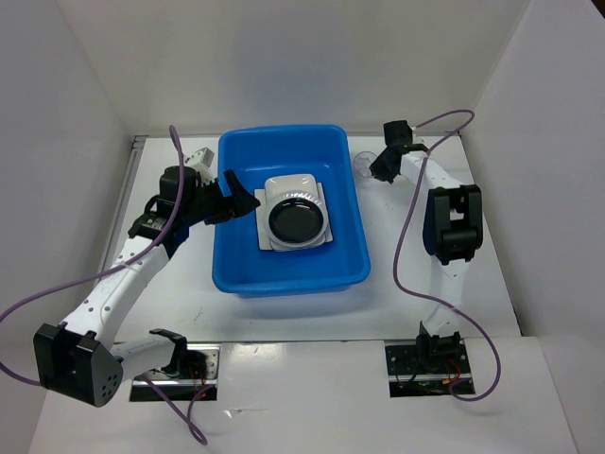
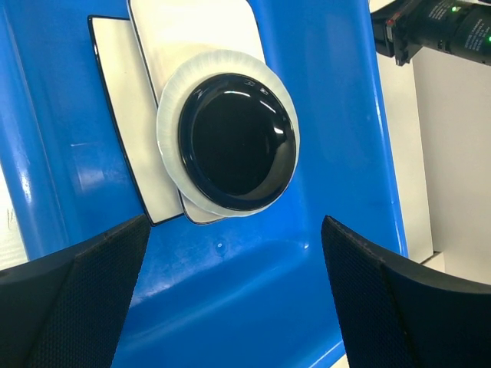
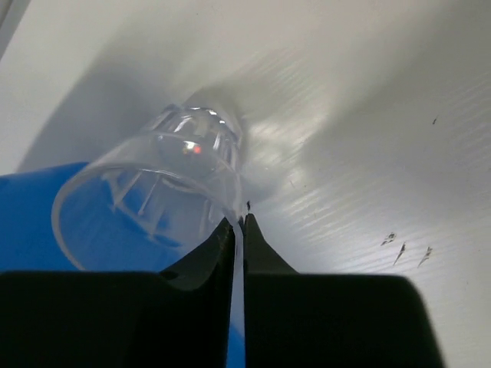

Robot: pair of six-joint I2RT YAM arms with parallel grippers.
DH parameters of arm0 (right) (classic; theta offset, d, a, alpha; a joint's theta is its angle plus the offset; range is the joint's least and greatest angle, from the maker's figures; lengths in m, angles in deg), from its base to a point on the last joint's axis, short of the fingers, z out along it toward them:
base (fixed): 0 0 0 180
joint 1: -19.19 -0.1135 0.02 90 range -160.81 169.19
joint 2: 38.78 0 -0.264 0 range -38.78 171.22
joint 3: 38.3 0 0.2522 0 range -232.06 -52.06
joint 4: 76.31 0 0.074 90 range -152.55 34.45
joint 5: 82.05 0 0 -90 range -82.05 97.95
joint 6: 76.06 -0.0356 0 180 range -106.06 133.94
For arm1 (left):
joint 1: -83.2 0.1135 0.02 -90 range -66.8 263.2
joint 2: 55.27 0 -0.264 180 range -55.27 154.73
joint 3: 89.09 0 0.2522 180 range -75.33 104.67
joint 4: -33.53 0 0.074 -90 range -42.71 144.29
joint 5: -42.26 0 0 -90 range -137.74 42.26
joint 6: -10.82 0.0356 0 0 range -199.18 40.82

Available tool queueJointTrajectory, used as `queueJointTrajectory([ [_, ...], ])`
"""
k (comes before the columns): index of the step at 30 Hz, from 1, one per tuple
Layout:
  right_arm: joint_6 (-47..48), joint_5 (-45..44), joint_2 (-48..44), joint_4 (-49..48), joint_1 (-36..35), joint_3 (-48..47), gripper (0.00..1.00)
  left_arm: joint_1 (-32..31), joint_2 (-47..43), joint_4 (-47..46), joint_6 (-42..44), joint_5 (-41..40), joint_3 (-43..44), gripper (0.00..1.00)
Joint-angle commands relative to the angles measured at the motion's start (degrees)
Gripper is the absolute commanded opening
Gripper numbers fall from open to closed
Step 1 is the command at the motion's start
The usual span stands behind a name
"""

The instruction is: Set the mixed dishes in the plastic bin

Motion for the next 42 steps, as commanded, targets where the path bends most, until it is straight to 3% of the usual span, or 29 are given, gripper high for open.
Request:
queueJointTrajectory([
  [1, 1.06, -1.52, -2.99, 0.08, -0.46, 0.84, 0.01, -0.13, 0.03, -1.0, 0.87, -0.33, 0.86, 0.99],
  [6, -1.04, -6.94, -13.34, -1.39, -2.83, 10.31, 0.0, -0.13, 0.03, -1.0, 0.87, -0.86, 0.86, 0.99],
  [9, -4.29, -11.26, -24.85, -2.72, -6.96, 16.91, 0.0, -0.13, 0.03, -1.0, 0.87, -0.86, 0.86, 0.99],
  [11, -5.61, -16.18, -32.5, -2.72, -9.94, 17.62, 0.0, -0.13, 0.03, -1.0, 0.87, -0.86, 0.86, 0.99],
  [15, -3.08, -20.42, -36.13, -2.2, -18.2, 11.32, 0.0, -0.13, 0.03, -1.53, 0.87, -0.33, 0.33, 0.99],
  [20, 1.59, -17.19, -27.71, 2.54, -22.17, -3.0, 0.0, -0.13, -0.5, -2.06, 0.34, -0.33, 0.33, 0.99],
  [31, 5.37, -15.05, 0.31, 11.51, -22.17, -27.27, 0.0, -0.13, -2.61, -1.44, 0.34, -0.33, 0.33, 0.99],
  [42, 7.57, -17.69, 28.44, 36.73, -21.56, -73.05, 0.0, -0.13, -3.66, -0.3, 0.87, -1.48, -0.28, 0.99],
])
